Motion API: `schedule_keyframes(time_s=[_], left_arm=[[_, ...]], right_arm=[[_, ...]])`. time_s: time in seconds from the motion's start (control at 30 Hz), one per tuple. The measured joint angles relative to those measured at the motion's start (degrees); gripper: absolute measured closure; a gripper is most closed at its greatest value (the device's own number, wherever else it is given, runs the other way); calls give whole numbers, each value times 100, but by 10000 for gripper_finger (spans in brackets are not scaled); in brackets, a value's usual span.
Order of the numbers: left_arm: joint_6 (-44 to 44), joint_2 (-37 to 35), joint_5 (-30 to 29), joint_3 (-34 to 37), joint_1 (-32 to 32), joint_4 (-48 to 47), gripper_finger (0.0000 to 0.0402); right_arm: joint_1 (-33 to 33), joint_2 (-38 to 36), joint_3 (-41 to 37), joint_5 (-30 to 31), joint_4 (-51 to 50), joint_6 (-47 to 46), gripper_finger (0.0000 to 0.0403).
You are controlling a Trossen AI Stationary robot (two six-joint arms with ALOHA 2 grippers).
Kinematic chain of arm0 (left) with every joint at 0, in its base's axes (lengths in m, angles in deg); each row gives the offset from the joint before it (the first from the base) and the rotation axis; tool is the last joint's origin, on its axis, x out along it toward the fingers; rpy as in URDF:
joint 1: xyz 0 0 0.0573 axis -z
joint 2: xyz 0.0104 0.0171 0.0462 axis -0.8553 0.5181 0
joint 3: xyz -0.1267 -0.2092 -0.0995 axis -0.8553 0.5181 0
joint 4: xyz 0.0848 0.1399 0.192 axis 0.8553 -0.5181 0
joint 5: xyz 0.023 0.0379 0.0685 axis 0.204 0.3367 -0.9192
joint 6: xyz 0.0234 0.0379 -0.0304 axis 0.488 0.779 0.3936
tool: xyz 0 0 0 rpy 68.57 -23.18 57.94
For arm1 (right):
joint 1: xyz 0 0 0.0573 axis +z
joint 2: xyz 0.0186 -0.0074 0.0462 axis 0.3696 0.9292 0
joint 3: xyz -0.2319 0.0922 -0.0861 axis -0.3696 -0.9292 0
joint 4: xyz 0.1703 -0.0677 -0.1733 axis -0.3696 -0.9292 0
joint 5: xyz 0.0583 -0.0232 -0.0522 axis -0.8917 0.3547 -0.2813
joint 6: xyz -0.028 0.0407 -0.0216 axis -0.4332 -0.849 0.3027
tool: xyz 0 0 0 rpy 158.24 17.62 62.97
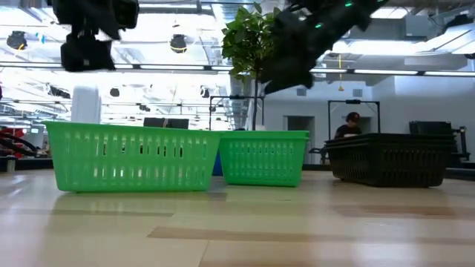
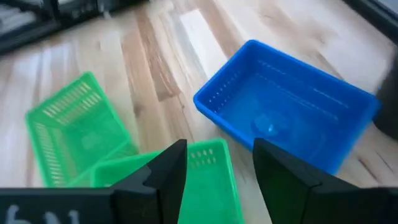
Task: Stack baskets by color
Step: Stack the bottom green bin on the top green bins
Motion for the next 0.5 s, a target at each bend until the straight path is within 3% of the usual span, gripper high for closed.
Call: schedule_keyframes(time_s=[0.23,0.5], left_arm=[[-284,-874,-908,0,0,-165,194],[-207,-1320,-1031,-6,11,-581,198]], right_arm=[[33,1448,1314,-787,26,873,198],[210,2816,2834,-1264,-130,1619,194]])
